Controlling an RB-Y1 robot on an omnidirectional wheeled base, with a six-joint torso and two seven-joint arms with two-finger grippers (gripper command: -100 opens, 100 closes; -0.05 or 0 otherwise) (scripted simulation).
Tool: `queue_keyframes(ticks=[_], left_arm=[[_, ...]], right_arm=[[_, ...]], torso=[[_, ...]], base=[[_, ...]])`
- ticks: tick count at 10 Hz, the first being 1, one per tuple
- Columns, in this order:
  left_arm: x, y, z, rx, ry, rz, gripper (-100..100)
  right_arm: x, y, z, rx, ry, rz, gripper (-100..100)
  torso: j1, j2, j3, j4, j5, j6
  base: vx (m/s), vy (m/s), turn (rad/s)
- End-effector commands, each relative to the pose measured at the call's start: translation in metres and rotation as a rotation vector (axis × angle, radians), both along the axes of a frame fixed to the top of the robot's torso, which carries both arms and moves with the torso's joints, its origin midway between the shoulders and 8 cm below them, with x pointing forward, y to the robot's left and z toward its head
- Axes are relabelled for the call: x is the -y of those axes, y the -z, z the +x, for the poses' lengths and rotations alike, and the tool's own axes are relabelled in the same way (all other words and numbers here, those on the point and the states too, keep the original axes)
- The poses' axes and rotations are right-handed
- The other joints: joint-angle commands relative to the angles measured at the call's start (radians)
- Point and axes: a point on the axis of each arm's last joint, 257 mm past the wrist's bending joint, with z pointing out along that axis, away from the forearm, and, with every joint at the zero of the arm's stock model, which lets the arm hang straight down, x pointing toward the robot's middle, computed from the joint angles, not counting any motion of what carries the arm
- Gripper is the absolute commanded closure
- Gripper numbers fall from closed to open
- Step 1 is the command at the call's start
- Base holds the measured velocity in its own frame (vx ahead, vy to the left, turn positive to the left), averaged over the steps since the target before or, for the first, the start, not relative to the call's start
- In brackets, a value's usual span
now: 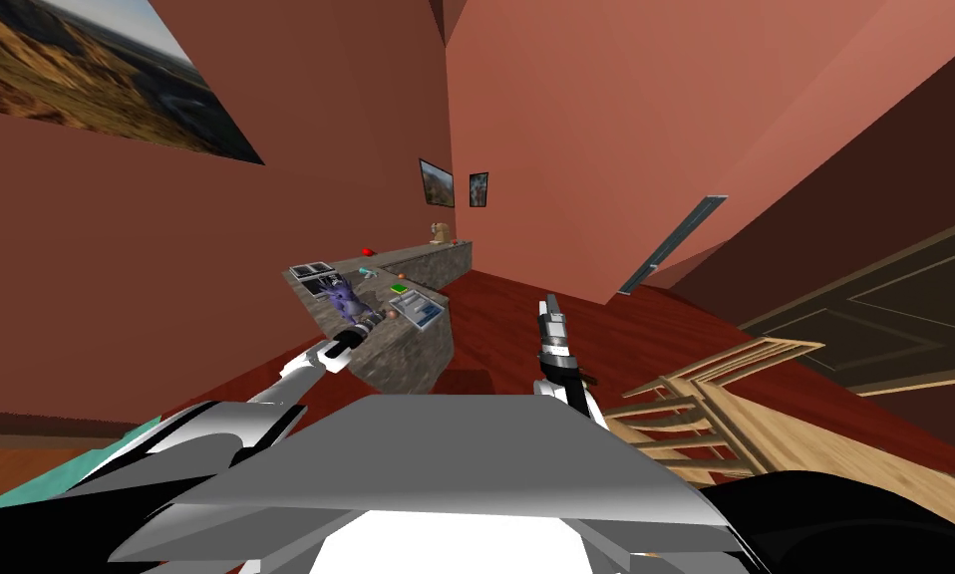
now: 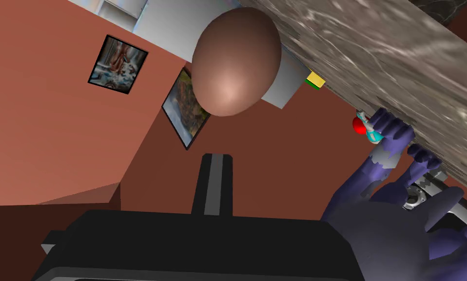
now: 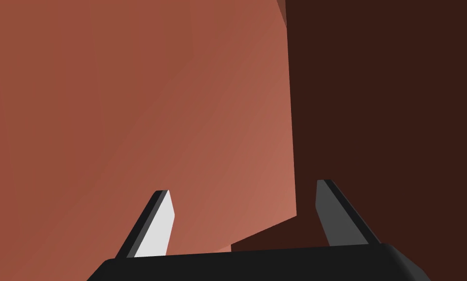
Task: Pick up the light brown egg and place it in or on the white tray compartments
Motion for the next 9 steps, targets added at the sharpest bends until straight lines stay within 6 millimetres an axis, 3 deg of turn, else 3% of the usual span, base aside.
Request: queue_keyframes(ticks=[1, 2, 3, 4, 5, 6, 7, 9], left_arm=[[-0.007, -0.012, 0.007, 0.027, -0.007, -0.001, -100], [-0.007, -0.012, 0.007, 0.027, -0.007, -0.001, -100], [-0.019, -0.048, 0.016, 0.093, -0.014, 0.008, -100], [-0.019, -0.048, 0.016, 0.093, -0.014, 0.008, -100], [-0.026, -0.068, 0.021, 0.127, -0.015, 0.015, -100], [-0.026, -0.068, 0.021, 0.127, -0.015, 0.015, -100], [-0.034, -0.096, 0.025, 0.174, -0.014, 0.03, -100], [-0.034, -0.096, 0.025, 0.174, -0.014, 0.03, -100]], right_arm=[[0.0, 0.0, 0.0, 0.0, 0.0, 0.0, 0], [0.0, 0.0, 0.0, 0.0, 0.0, 0.0, 0], [0.0, 0.0, 0.0, 0.0, 0.0, 0.0, 0], [0.0, 0.0, 0.0, 0.0, 0.0, 0.0, 0], [0.0, 0.0, 0.0, 0.0, 0.0, 0.0, 0], [0.0, 0.0, 0.0, 0.0, 0.0, 0.0, 0], [0.0, 0.0, 0.0, 0.0, 0.0, 0.0, 0], [0.0, 0.0, 0.0, 0.0, 0.0, 0.0, 0]], torso=[[0.0, 0.0, 0.0, 0.0, 0.0, 0.0], [0.002, -0.001, -0.001, 0.0, 0.001, 0.001], [0.001, 0.0, 0.0, 0.0, 0.001, 0.001], [0.003, -0.001, 0.0, 0.0, 0.001, 0.0], [0.004, -0.001, 0.0, 0.0, 0.001, 0.0], [0.003, -0.001, 0.0, 0.001, -0.001, 0.0], [0.001, 0.0, 0.0, 0.001, -0.001, 0.0], [0.003, 0.0, 0.002, 0.003, -0.003, -0.002]], base=[[0.029, 0.087, 0.048], [0.01, 0.055, -0.017], [0.021, 0.099, 0.112], [0.028, 0.109, 0.055], [0.026, 0.085, 0.039], [0.026, 0.064, 0.021], [0.039, 0.091, 0.052], [0.026, 0.056, 0.022]])
